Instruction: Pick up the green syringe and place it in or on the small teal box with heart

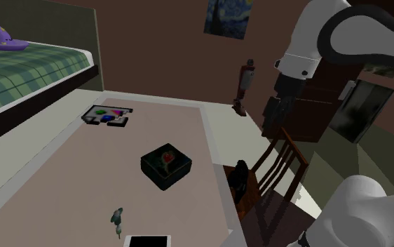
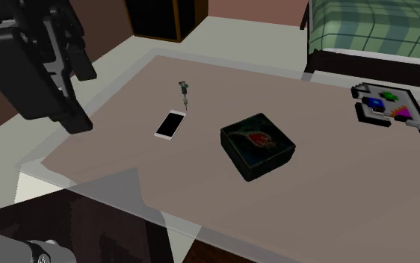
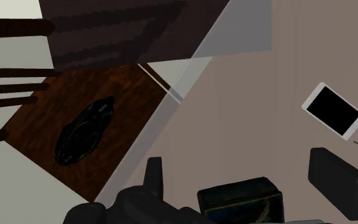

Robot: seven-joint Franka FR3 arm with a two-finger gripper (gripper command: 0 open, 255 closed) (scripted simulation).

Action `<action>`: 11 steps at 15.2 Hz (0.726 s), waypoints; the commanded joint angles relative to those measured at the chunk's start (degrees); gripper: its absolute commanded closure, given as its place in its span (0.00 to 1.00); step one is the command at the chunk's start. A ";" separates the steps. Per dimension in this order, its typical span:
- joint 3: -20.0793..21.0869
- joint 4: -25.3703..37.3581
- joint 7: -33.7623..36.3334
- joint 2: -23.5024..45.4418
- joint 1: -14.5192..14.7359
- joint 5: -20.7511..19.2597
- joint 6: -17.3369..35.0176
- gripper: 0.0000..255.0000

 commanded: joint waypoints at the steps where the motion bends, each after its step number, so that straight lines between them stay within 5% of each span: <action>1: 0.00 0.00 0.00 0.00 0.00 0.00 0.00 0.00; 11: 8.00 -0.56 2.19 13.30 4.18 3.56 14.38 0.00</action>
